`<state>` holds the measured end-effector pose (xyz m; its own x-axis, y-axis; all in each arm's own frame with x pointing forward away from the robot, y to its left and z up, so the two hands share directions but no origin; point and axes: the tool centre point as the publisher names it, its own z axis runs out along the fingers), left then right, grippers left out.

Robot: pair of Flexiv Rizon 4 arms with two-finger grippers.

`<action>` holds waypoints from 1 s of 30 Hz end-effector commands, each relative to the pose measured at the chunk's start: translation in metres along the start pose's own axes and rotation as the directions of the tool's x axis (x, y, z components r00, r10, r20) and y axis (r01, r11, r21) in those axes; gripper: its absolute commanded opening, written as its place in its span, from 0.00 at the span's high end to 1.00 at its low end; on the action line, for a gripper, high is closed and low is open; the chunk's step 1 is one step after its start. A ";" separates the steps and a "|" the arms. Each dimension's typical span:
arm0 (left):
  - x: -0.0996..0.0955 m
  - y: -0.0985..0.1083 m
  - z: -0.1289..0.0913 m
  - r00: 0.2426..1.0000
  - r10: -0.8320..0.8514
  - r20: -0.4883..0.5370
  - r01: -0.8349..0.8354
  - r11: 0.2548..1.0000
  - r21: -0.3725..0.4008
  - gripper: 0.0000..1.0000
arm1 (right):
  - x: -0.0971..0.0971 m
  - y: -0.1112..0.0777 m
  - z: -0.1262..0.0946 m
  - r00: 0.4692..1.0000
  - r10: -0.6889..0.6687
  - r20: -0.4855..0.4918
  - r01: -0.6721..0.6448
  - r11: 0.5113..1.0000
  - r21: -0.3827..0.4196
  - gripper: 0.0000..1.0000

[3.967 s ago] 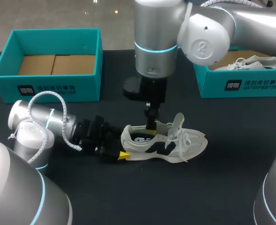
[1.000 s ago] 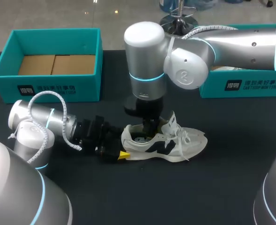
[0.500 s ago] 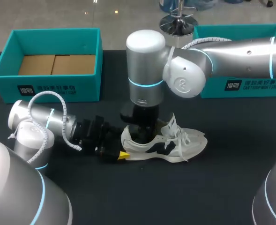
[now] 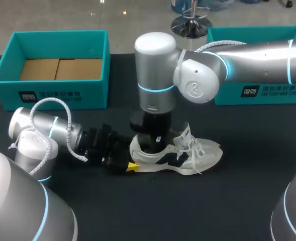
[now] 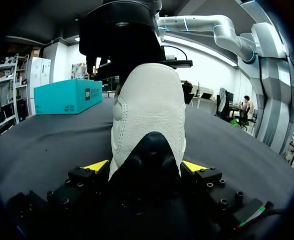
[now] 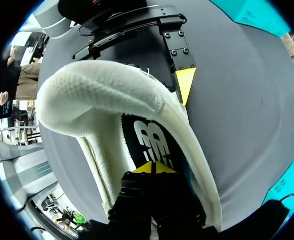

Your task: Take the shoe out of the shoebox, open the shoe tongue, remove and reinsert the insole, then place the shoe into the shoebox

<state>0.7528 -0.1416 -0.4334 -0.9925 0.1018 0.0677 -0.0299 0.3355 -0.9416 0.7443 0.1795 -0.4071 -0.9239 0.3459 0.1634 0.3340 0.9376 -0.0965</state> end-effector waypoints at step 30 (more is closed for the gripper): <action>0.000 0.002 0.003 1.000 -0.001 0.001 0.001 1.000 -0.001 1.00 | -0.008 -0.010 -0.063 0.994 0.012 0.110 -0.009 1.000 -0.025 1.00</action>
<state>0.7532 -0.1419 -0.4330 -0.9925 0.1013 0.0682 -0.0304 0.3354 -0.9416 0.7562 0.1682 -0.3322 -0.9354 0.3516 0.0375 0.3480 0.9342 -0.0782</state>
